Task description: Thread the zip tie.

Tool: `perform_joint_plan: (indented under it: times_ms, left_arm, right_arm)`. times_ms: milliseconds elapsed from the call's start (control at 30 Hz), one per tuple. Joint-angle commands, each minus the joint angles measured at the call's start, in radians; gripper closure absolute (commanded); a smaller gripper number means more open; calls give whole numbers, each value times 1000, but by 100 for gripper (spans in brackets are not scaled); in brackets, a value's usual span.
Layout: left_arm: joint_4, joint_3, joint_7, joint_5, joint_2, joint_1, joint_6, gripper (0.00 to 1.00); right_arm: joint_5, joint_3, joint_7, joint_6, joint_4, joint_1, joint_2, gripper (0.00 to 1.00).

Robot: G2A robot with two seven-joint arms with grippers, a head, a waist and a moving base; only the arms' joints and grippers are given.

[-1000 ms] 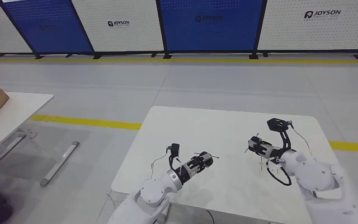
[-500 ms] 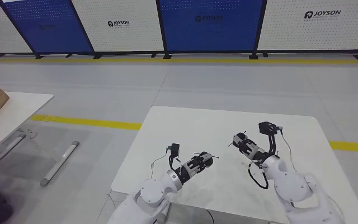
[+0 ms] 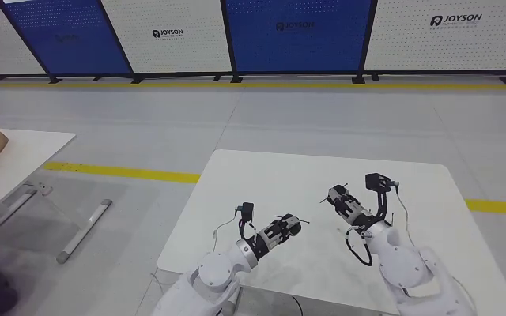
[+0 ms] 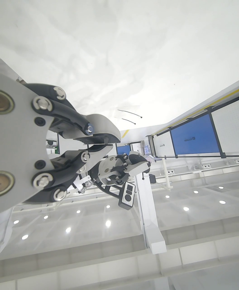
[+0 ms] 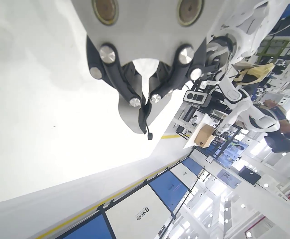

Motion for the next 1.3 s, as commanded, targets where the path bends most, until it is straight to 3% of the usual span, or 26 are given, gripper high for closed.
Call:
perform_joint_plan:
  times_ms: [0,67,300,633,733,833,1267]
  left_arm:
    - [0,0,0,0,0,0,0,100]
    - [-4,5,-9,-6,0,-4,3,100]
    - [6,-37,-231,-73,17,-43,17,100]
    - [10,-49,-220,-70,18,-45,10,100]
    - [12,-35,-58,11,11,-49,-33,100]
    - [35,5,-4,62,5,-65,-30,100]
    - [39,12,-4,68,4,-68,-29,100]
  right_arm:
    - [0,0,0,0,0,0,0,100]
    - [0,0,0,0,0,0,0,100]
    - [0,0,0,0,0,0,0,100]
    - [1,1,-6,-3,0,-3,0,100]
    - [5,8,-27,-27,-14,-19,-1,100]
    - [4,17,-23,-62,-40,-45,2,100]
    - [1,22,-13,-68,-51,-55,3,100]
